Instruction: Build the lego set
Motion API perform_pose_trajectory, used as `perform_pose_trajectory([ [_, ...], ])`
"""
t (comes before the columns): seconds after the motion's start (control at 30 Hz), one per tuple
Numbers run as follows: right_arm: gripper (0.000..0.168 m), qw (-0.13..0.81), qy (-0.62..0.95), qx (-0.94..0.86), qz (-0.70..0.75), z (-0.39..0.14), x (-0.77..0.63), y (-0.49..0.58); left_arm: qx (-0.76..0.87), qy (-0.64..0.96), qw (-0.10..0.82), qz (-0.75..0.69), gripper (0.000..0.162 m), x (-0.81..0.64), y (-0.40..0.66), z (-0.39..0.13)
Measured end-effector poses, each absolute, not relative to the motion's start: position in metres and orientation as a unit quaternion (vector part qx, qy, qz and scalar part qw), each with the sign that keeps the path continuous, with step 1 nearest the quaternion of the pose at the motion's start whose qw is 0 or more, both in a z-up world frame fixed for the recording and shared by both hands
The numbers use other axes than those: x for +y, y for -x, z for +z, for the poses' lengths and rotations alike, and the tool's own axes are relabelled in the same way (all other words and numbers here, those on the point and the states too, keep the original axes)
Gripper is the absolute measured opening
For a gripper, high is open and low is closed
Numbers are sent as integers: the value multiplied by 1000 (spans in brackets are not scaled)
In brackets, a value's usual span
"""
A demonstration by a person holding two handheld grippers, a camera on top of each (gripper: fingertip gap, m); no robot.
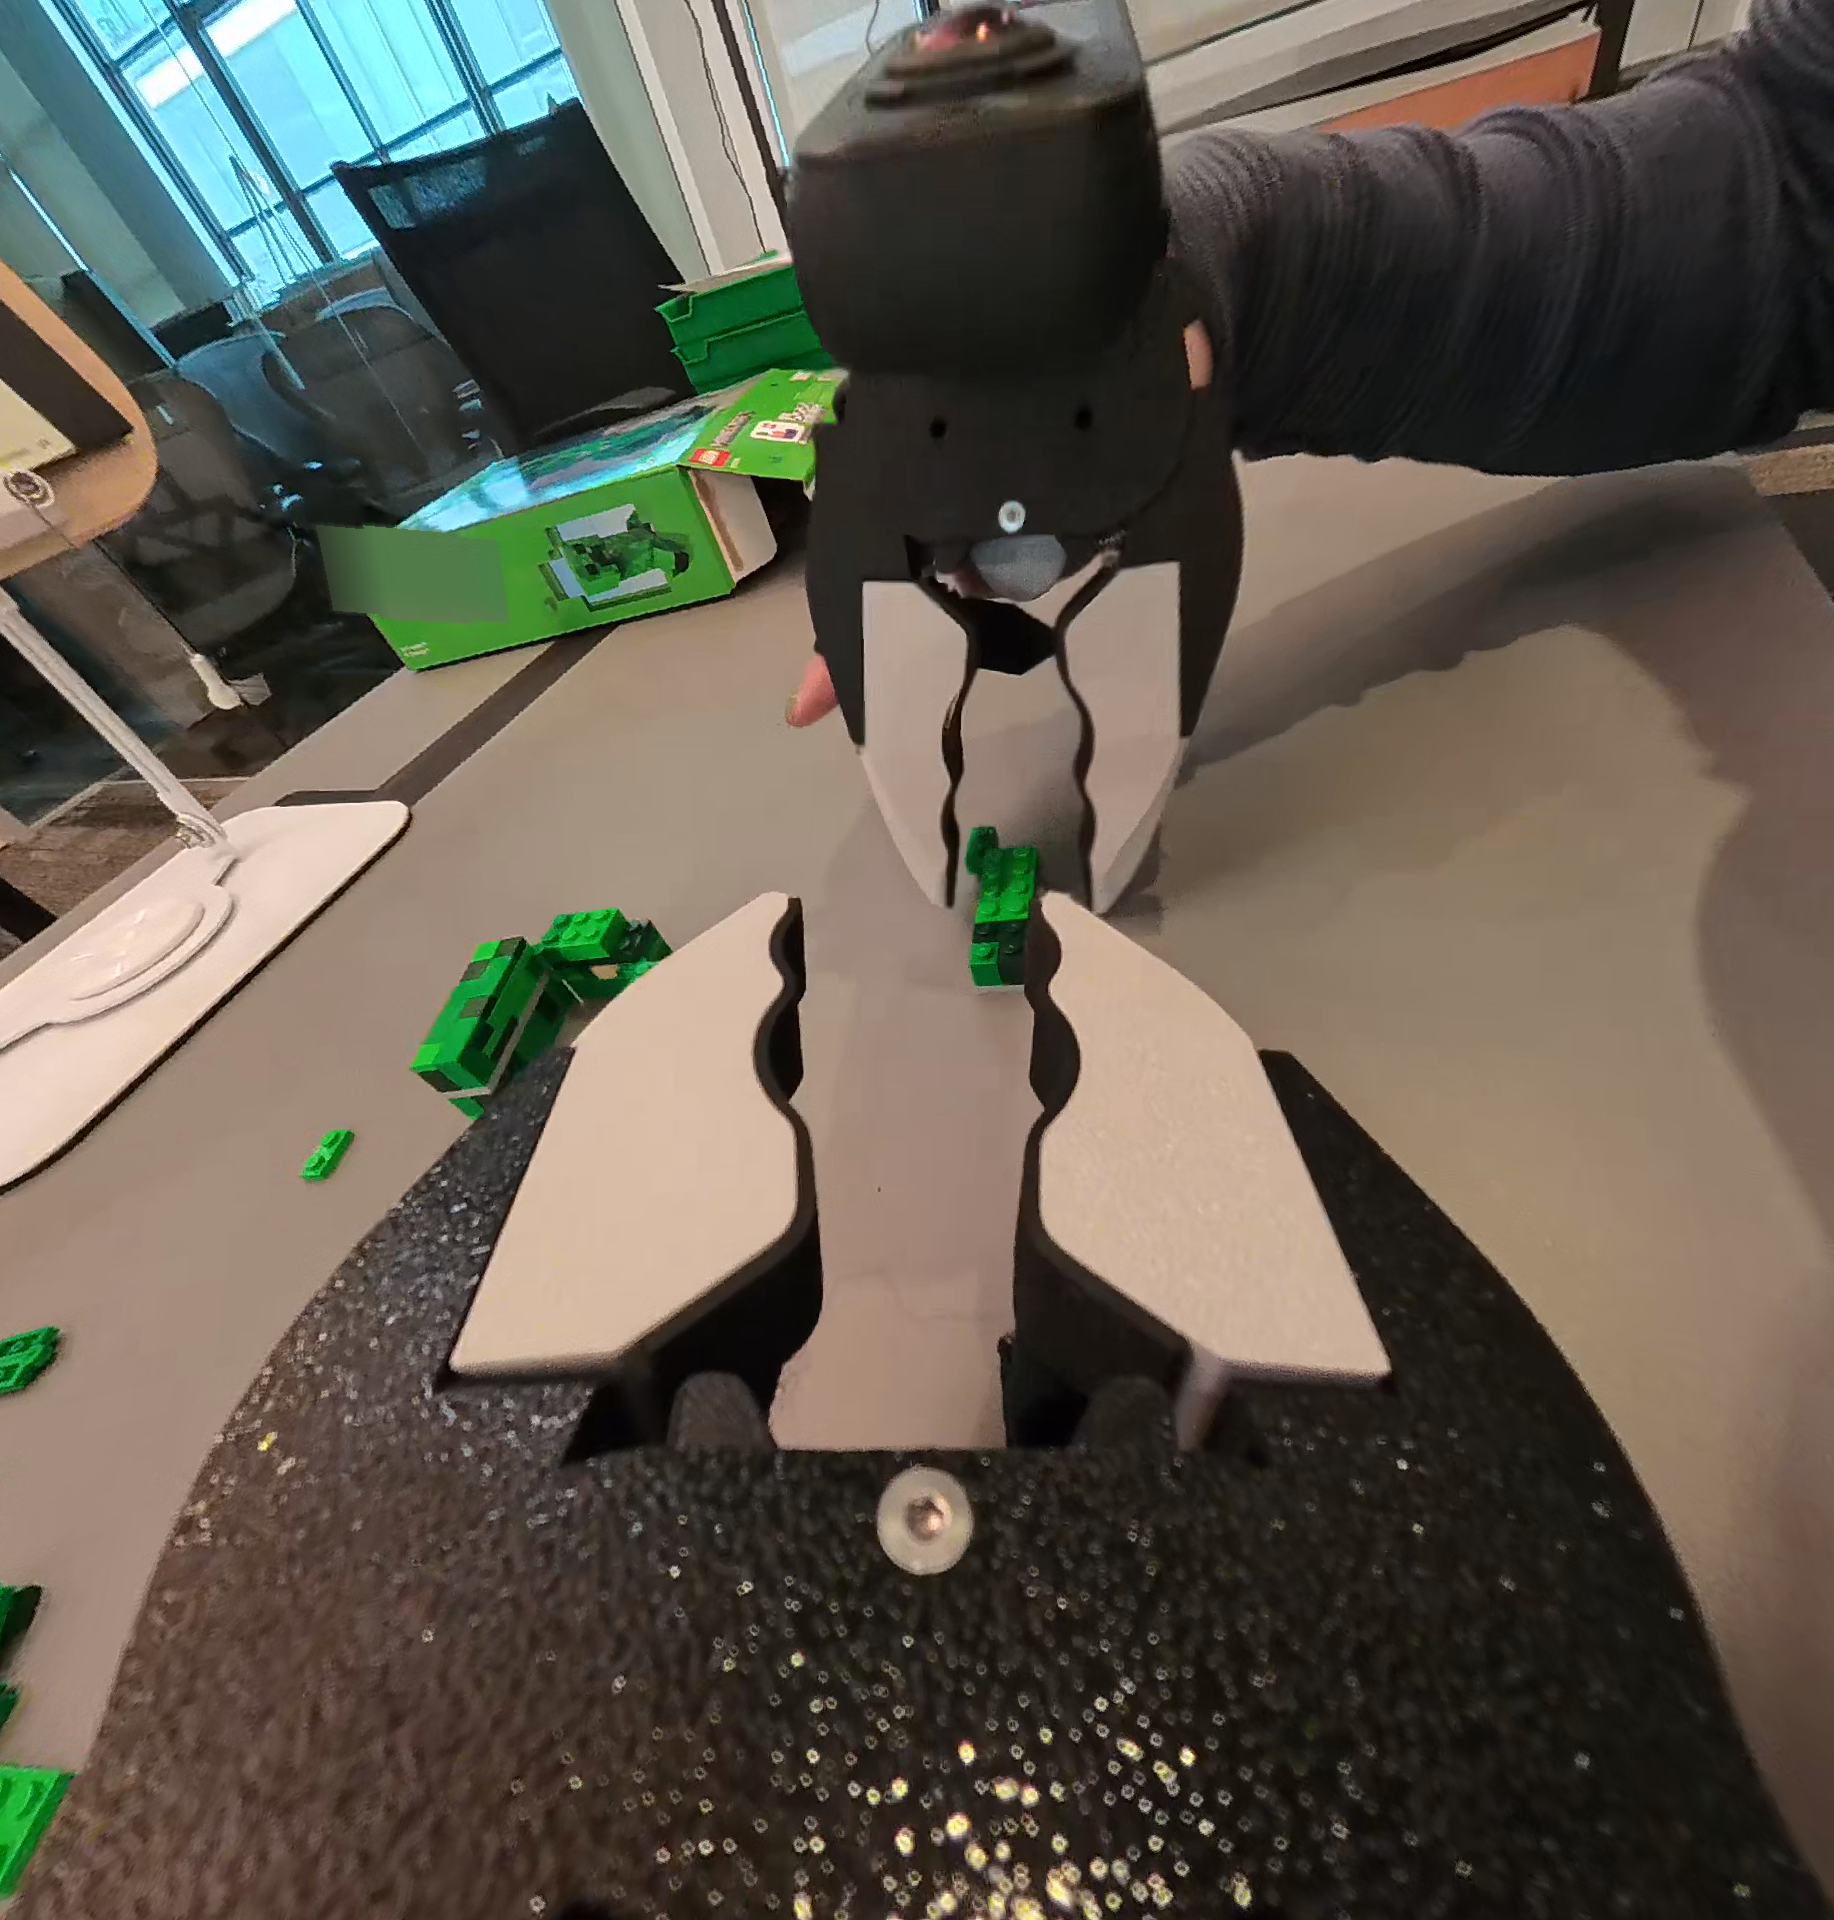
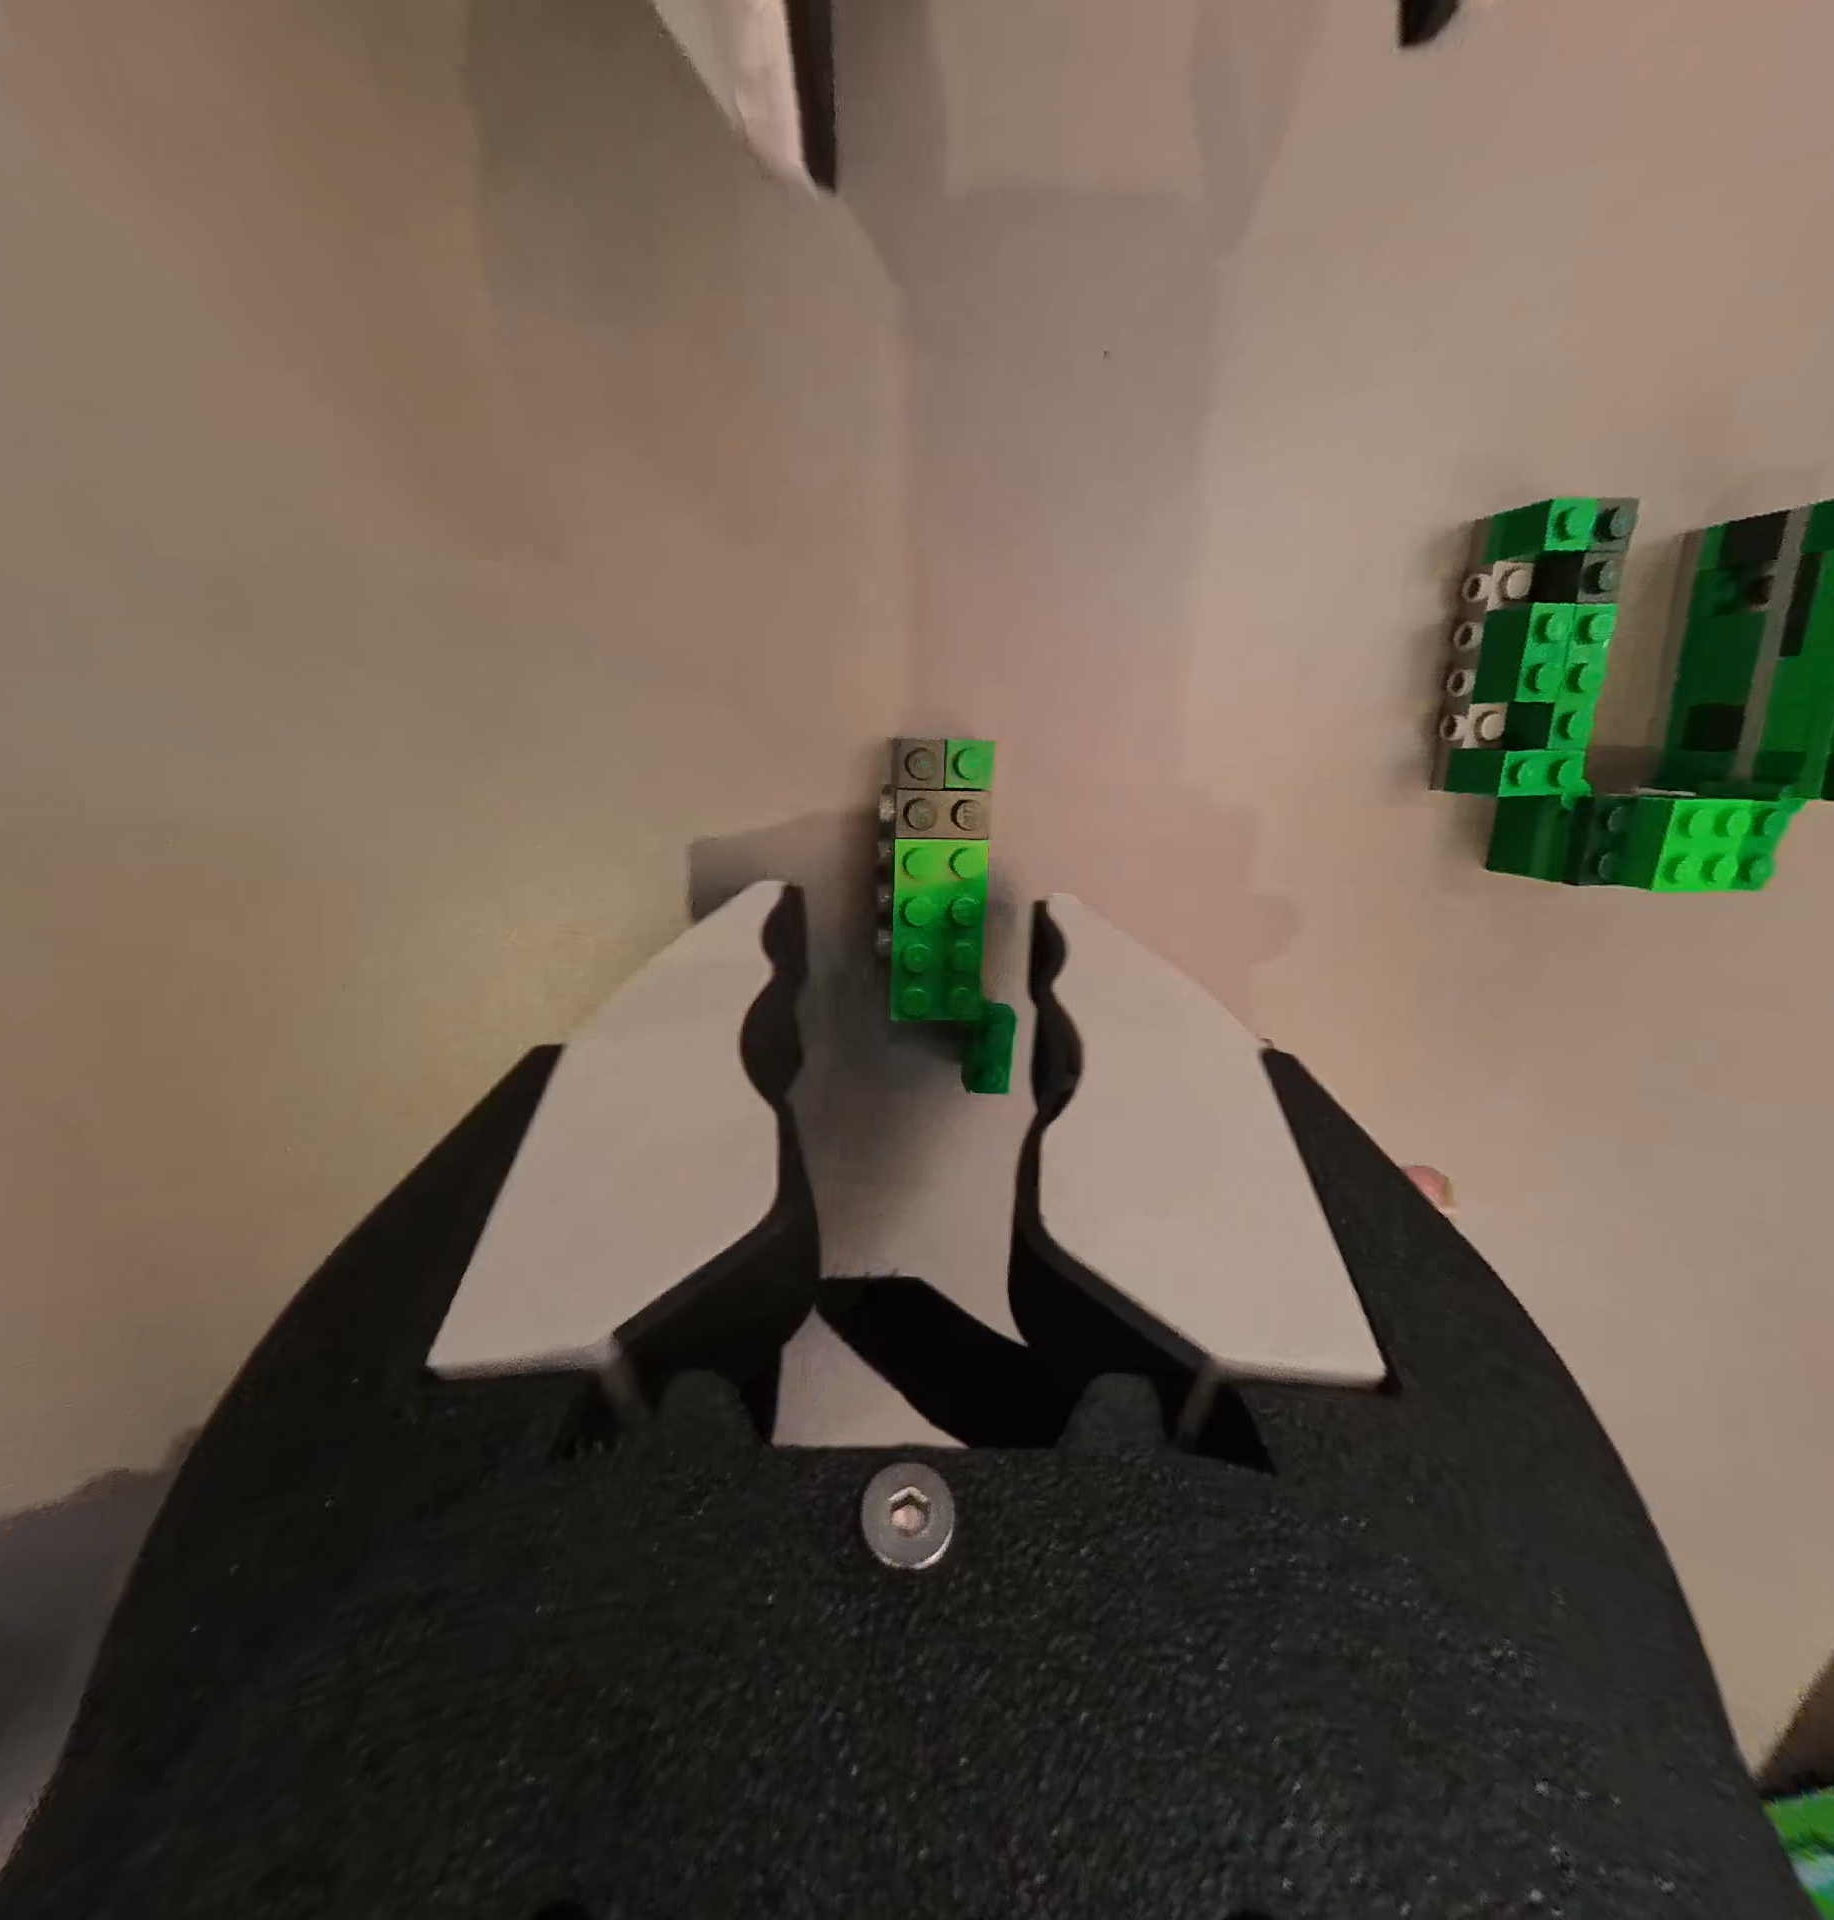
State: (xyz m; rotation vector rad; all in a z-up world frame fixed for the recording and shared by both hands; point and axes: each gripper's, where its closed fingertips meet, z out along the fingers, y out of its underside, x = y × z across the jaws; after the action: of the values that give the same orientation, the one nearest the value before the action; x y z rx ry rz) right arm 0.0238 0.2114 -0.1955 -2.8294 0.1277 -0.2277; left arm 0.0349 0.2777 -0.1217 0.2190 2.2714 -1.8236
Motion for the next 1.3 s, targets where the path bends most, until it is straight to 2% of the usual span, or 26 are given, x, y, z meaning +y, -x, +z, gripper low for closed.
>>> perform_pose_trajectory([
  [0.07, 52, 187, 976, 62, -87, -184, 213, -25, 770, -73, 116, -623, 39, 279, -36, -119],
  [0.13, 51, 260, 955, 88, -116, -166, 214, -32, 764, -75, 135, -627, 36, 280, -39, -116],
  [0.27, 42, 439, 844, 170, -256, -124, 196, -67, 756, -61, 193, -622, 29, 283, -51, -112],
  [0.37, 24, 542, 736, 253, -318, -103, 172, -78, 758, -34, 244, -604, 20, 286, -67, -115],
  [0.47, 23, 566, 695, 298, -329, -98, 163, -72, 752, -29, 272, -599, 17, 286, -73, -117],
  [0.6, 1, 584, 661, 314, -350, -99, 155, -68, 747, -18, 270, -607, 10, 284, -75, -116],
  [0.73, 0, 607, 658, 332, -297, -106, 161, -65, 744, 0, 299, -598, 3, 288, -86, -117],
  [1.0, 0, 663, 589, 312, -341, -89, 149, -58, 743, 51, 279, -606, 0, 296, -99, -118],
  [1.03, 0, 667, 587, 315, -334, -89, 148, -58, 748, 72, 276, -600, 1, 300, -108, -118],
  [1.17, 0, 672, 587, 321, -316, -90, 148, -60, 812, 148, 244, -510, 36, 327, -172, -121],
  [1.3, 0, 671, 594, 317, -311, -91, 151, -59, 900, 149, 177, -370, 41, 346, -240, -137],
])
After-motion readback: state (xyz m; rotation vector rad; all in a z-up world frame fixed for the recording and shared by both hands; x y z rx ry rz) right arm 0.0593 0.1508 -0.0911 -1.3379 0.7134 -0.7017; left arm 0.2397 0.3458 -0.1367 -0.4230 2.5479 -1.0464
